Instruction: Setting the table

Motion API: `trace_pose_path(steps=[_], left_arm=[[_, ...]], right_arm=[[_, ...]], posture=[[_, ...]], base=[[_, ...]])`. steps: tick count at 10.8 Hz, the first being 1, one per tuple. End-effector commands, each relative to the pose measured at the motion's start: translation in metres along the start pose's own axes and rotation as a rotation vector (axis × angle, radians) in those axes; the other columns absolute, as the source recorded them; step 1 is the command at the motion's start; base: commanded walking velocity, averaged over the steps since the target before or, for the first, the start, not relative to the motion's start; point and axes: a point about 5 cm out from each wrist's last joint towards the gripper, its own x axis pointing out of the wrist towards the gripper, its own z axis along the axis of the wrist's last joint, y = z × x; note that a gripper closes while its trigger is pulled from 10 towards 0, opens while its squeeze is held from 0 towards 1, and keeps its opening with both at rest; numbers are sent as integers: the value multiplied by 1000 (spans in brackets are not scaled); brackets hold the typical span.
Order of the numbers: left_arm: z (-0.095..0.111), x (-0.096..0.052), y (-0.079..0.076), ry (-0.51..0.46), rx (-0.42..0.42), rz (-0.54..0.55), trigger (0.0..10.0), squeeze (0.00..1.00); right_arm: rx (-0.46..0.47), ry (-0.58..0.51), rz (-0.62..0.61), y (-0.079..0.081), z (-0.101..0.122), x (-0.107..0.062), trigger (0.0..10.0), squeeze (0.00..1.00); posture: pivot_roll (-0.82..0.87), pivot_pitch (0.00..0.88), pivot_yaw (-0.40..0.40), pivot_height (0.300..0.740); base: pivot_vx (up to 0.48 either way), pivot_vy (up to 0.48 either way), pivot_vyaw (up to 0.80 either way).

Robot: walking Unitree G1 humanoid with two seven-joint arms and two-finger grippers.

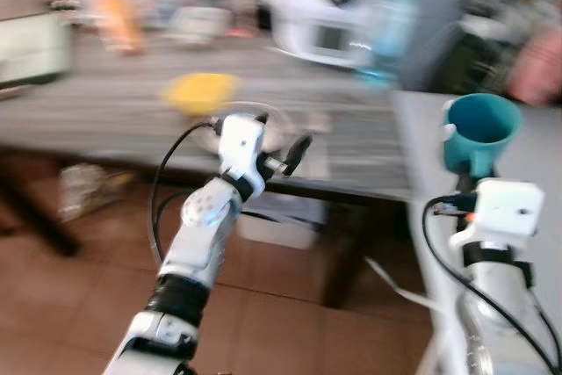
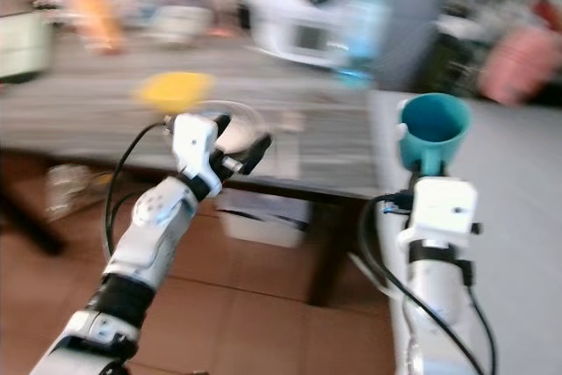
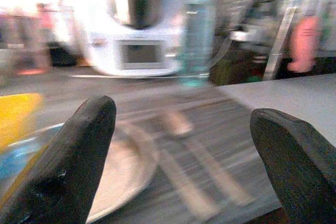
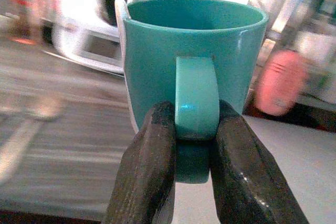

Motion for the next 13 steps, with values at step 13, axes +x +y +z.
trace_pose_path(steps=[13], left_arm=[[2,-1,-17,-32,-32,-73,10000,0]], right_arm=[[-17,-27,-29,-8,5,0,10000,0]], posture=[[87,101,-12,740]], base=[[0,213,-96]])
